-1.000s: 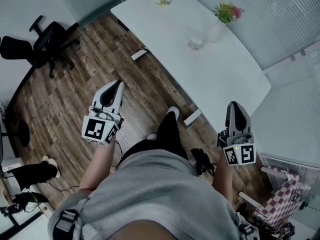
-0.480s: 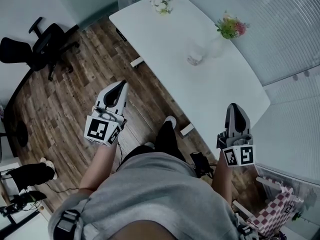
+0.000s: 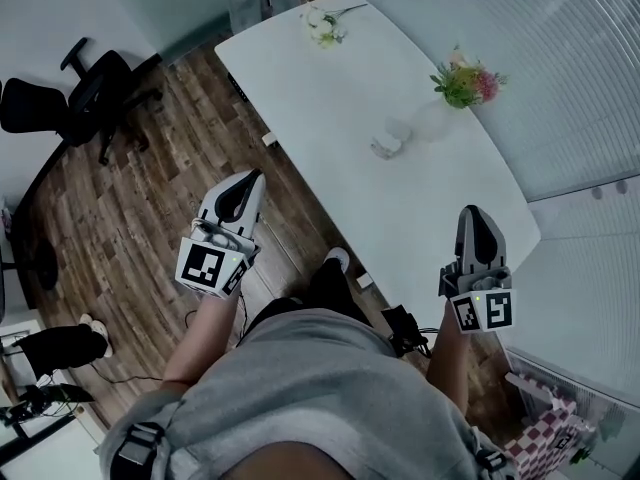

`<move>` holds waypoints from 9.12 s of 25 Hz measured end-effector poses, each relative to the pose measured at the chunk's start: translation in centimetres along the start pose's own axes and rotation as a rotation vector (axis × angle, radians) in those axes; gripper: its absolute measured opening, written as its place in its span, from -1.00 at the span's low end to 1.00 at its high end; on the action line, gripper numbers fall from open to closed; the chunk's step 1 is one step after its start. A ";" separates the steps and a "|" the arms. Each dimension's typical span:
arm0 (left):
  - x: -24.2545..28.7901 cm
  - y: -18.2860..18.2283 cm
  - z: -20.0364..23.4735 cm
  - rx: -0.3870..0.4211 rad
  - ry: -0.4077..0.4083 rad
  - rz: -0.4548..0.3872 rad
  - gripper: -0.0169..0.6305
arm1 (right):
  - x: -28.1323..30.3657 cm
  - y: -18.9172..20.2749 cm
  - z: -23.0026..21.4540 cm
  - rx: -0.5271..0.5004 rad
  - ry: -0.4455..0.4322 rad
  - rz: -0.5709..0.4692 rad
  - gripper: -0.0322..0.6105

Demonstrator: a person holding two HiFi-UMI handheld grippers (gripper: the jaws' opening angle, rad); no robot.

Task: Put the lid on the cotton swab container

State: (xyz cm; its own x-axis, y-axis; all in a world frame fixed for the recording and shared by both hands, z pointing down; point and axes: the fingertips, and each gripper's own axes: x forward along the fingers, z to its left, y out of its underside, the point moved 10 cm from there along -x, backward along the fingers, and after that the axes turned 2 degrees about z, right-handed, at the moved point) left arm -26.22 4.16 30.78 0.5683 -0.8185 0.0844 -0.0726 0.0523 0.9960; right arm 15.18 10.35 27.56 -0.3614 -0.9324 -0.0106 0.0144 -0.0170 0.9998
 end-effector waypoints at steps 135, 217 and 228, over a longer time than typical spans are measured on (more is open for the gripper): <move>35.9 14.7 -6.0 0.381 1.156 0.366 -0.20 | 3.6 4.8 -4.3 0.141 0.602 0.172 -0.82; 29.0 -0.9 -12.3 0.556 1.282 0.208 -0.20 | 12.3 4.6 -8.7 1.079 -0.454 0.116 -0.30; 29.3 -1.3 -12.6 0.547 1.318 0.202 -0.21 | 12.0 2.5 -8.9 0.876 -0.410 0.158 -0.30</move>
State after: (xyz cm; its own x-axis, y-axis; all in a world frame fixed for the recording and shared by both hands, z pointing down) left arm 0.90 -12.69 32.30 0.8179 0.3071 0.4864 -0.3695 -0.3677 0.8534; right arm 19.13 -4.11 29.74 -0.7133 -0.7001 -0.0329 -0.5464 0.5260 0.6518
